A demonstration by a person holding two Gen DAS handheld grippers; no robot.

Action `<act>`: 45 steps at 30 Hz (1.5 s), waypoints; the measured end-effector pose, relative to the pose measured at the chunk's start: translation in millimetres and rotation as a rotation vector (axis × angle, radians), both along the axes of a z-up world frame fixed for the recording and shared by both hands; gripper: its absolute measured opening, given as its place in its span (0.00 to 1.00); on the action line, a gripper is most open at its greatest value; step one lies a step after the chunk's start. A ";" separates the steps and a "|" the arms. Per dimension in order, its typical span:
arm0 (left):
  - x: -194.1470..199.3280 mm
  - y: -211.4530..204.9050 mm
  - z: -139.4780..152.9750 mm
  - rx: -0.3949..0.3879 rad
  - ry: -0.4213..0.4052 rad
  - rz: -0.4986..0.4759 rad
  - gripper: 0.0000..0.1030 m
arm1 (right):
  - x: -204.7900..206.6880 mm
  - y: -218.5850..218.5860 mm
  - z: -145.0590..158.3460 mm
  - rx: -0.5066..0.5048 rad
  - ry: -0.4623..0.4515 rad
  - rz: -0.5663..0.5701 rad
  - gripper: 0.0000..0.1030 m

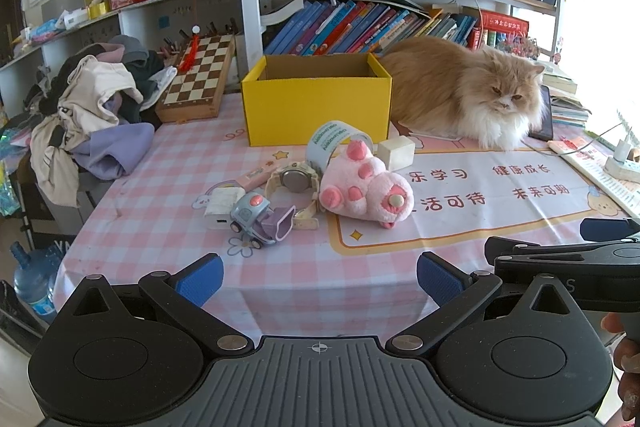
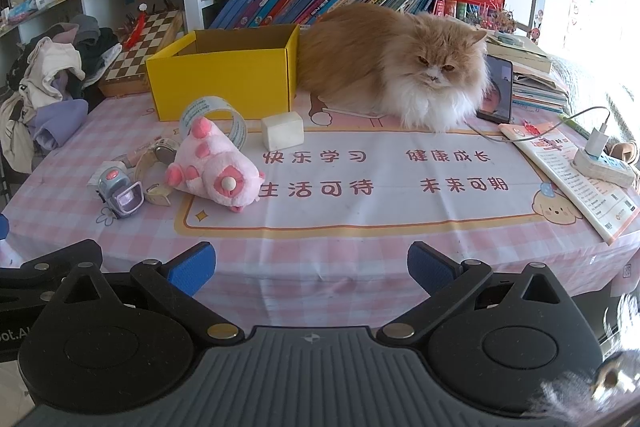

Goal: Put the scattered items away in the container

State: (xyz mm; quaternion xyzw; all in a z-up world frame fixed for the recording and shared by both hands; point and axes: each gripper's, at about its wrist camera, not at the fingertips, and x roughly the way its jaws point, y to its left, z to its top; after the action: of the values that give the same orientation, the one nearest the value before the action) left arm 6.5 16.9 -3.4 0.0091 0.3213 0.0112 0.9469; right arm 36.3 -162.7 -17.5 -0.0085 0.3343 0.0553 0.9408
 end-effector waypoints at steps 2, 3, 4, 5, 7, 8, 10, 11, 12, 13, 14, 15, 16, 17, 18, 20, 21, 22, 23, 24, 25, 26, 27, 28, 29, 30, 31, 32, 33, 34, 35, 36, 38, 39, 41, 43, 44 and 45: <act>-0.1 0.3 -0.1 0.000 -0.001 0.000 1.00 | 0.2 -0.4 -0.5 0.000 -0.001 0.000 1.00; -0.1 0.5 -0.1 0.000 -0.001 0.000 1.00 | 0.5 -0.6 -0.5 0.002 -0.001 0.000 1.00; -0.1 0.6 -0.3 0.000 -0.001 0.001 1.00 | 0.7 -0.6 -0.7 0.002 -0.001 0.000 1.00; -0.1 0.7 -0.5 0.000 -0.002 0.001 1.00 | 0.9 -0.6 -0.8 0.002 -0.001 0.001 1.00; -0.2 1.0 -0.9 0.000 -0.002 0.002 1.00 | 1.1 -0.3 -1.0 0.002 -0.001 0.001 1.00; -0.3 1.2 -1.0 -0.001 -0.002 0.002 1.00 | 1.2 -0.2 -1.1 0.002 -0.001 0.002 1.00; -0.4 1.5 -1.3 -0.001 -0.002 0.003 1.00 | 1.5 -0.2 -1.5 0.002 -0.001 0.003 1.00; -0.4 1.6 -1.3 -0.001 -0.002 0.003 1.00 | 1.5 0.5 -1.2 0.001 -0.001 0.003 1.00; -0.6 1.7 -1.4 -0.001 -0.003 0.003 1.00 | 1.4 1.5 -0.9 0.001 -0.001 0.003 1.00; -0.4 1.6 -1.2 -0.001 -0.003 0.003 1.00 | 1.4 1.5 -1.0 0.001 -0.001 0.003 1.00; -0.2 1.4 -0.9 -0.001 -0.003 0.003 1.00 | 1.5 1.7 -0.9 0.001 -0.001 0.003 1.00; 0.0 1.2 -0.7 -0.001 -0.003 0.003 1.00 | 1.4 1.8 -0.8 0.001 -0.001 0.003 1.00; -0.1 1.4 -0.6 -0.001 -0.003 0.003 1.00 | 1.3 2.0 -0.6 0.001 -0.001 0.003 1.00; 0.4 1.3 -0.6 -0.001 -0.003 0.003 1.00 | 1.3 2.0 -0.4 0.001 -0.001 0.003 1.00; 0.9 1.1 -0.5 -0.001 -0.003 0.003 1.00 | 1.5 1.8 -0.4 0.001 -0.001 0.004 1.00; 1.1 0.8 -0.8 0.000 -0.003 0.004 1.00 | 1.8 2.2 -0.2 0.001 -0.001 0.004 1.00; 1.2 0.7 -1.0 0.000 -0.004 0.004 1.00 | 2.0 2.3 -0.2 0.001 -0.001 0.004 1.00; 1.2 0.8 -1.0 -0.001 -0.004 0.004 1.00 | 2.2 2.2 -0.3 0.001 -0.001 0.004 1.00; 1.1 0.9 -1.1 -0.001 -0.005 0.004 1.00 | 2.2 2.3 -0.6 0.000 -0.002 0.004 1.00; 2.0 0.9 -0.7 -0.001 -0.004 0.004 1.00 | 2.3 2.3 -0.8 0.000 -0.002 0.004 1.00; 2.2 1.1 -0.6 -0.001 -0.004 0.004 1.00 | 2.7 2.1 -0.7 0.001 -0.002 0.004 1.00; 2.3 1.2 -0.7 -0.001 -0.004 0.004 1.00 | 2.9 2.2 -0.6 0.001 -0.002 0.004 1.00; 2.4 1.3 -0.8 0.000 -0.005 0.004 1.00 | 2.7 2.7 -0.3 0.001 -0.001 0.004 1.00; 2.4 1.4 -0.8 0.000 -0.005 0.003 1.00 | 2.6 2.9 -0.2 0.000 -0.001 0.004 1.00; 2.4 1.4 -0.8 0.001 -0.005 0.003 1.00 | 2.6 2.5 -0.1 0.001 0.000 0.004 1.00; 2.4 1.4 -0.8 0.002 -0.006 0.003 1.00 | 2.6 2.4 -0.2 0.002 0.000 0.005 1.00; 2.3 1.5 -0.7 0.002 -0.007 0.003 1.00 | 2.7 2.7 -0.4 0.002 -0.001 0.005 1.00; 2.2 1.7 -0.6 0.002 -0.007 0.003 1.00 | 2.7 3.0 -0.6 0.002 -0.001 0.006 1.00; 2.0 2.1 -0.5 0.001 -0.008 0.003 1.00 | 2.8 3.2 -0.6 0.003 -0.001 0.006 1.00; 1.9 2.6 -0.3 -0.001 -0.009 0.004 1.00 | 3.0 3.3 -0.5 0.006 0.000 0.008 1.00; 1.9 3.0 -0.1 -0.002 -0.010 0.004 1.00 | 2.8 3.8 -0.3 0.008 0.000 0.009 1.00; 1.8 3.5 0.0 -0.004 -0.011 0.004 1.00 | 2.6 4.7 0.0 0.010 -0.001 0.010 1.00; 1.5 4.6 0.2 -0.007 -0.012 0.004 1.00 | 2.3 5.8 0.5 0.009 -0.003 0.011 1.00; 1.3 5.2 0.3 -0.009 -0.012 0.003 1.00 | 2.3 6.4 0.8 0.008 -0.004 0.012 1.00; 0.9 5.8 0.7 -0.009 -0.014 0.002 1.00 | 1.9 7.3 1.3 0.006 -0.006 0.011 1.00; 0.6 6.6 1.1 -0.008 -0.017 0.000 1.00 | 1.3 8.1 1.8 0.004 -0.009 0.011 1.00; 0.4 7.2 1.3 -0.008 -0.018 0.000 1.00 | 1.0 8.4 2.0 0.005 -0.009 0.010 1.00; 0.3 7.6 1.4 -0.007 -0.019 0.000 1.00 | 0.8 8.9 2.1 0.005 -0.010 0.010 1.00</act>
State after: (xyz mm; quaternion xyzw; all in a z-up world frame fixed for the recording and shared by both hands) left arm 6.8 24.5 -2.0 0.0055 0.3123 0.0098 0.9499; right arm 37.2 -153.9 -15.4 -0.0081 0.3295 0.0610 0.9421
